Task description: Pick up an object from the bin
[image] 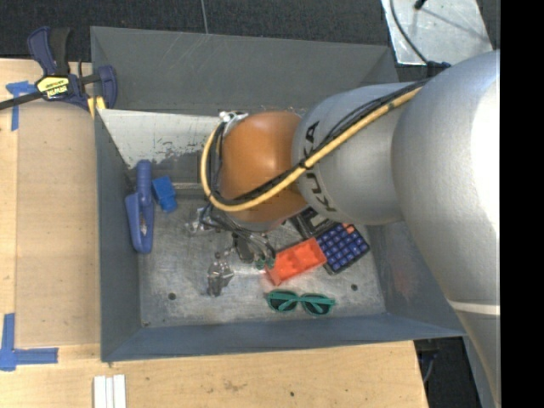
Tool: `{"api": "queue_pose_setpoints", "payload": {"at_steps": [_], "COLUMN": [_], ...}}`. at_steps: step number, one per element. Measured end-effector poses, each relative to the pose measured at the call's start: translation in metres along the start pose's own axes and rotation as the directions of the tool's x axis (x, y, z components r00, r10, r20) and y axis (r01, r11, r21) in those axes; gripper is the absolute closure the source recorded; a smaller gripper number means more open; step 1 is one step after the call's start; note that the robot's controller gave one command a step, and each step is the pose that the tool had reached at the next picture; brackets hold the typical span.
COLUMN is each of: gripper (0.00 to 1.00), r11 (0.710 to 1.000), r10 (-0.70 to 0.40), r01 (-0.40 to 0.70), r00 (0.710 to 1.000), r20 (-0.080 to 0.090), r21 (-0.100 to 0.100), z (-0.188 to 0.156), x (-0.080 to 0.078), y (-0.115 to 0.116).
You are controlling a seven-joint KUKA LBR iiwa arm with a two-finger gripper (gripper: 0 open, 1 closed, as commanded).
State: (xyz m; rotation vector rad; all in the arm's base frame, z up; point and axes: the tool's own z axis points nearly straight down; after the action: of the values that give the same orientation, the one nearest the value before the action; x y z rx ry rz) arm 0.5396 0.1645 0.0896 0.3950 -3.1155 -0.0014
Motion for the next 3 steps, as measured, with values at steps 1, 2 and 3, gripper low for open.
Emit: {"api": "queue_pose_setpoints", "payload": {"at_steps": [1, 2, 3], "gripper": [0.0, 0.0, 0.0], "r11": [0.989, 0.974, 0.997], "r10": [0.151, 0.229, 0.073], "r01": [-0.151, -0.229, -0.073], "r00": [0.989, 0.974, 0.997], "r20": [0.006, 0.004, 0.005], "r21": [0.0, -0.002, 0.001], "z": [0.011, 0.014, 0.013], "x": [-0.016, -0.034, -0.028], "y": [-0.004, -0.011, -0.024]}}
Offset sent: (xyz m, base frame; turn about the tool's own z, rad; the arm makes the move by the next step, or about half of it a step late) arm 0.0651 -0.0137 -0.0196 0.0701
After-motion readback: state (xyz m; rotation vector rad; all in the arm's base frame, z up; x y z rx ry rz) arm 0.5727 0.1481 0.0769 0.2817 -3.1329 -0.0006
